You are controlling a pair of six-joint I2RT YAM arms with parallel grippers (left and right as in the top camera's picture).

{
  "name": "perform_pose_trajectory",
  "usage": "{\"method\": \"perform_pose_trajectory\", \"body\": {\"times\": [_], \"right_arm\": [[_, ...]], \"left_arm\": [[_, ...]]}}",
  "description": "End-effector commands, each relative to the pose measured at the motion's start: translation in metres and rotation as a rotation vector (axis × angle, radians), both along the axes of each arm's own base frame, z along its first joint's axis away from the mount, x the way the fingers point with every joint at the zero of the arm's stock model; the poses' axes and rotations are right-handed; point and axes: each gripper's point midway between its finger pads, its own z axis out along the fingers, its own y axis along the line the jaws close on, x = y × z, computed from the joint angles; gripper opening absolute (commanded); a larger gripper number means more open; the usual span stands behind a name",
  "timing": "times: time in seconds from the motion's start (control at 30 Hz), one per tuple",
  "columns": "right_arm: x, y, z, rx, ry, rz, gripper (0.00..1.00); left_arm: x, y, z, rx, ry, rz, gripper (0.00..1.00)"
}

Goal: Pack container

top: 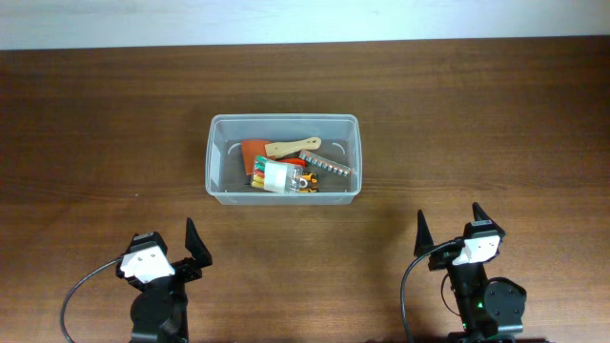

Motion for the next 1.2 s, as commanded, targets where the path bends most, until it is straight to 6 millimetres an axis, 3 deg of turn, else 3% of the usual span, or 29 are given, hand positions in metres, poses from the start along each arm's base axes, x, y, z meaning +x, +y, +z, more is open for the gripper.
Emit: {"method": "perform_pose_trajectory", "body": {"times": [0.0, 0.2, 1.17], "right_arm": [[-0.0004, 0.0004, 0.0015, -0.006, -0.013, 0.005, 0.99], [-0.0007, 0.0004, -0.0068, -0.007, 0.021, 0.005, 0.99], [-0.0007, 0.0004, -0.0069, -0.006, 0.021, 0.005, 0.99]], "left_arm": [[-0.0003, -0.0001, -0.0003, 0.009, -0.001, -0.001, 0.99], [-0.0003, -0.0001, -0.0003, 0.009, -0.001, -0.001, 0.99], [-0.0003, -0.0001, -0.0003, 0.009, -0.001, -0.001, 0.99]]}}
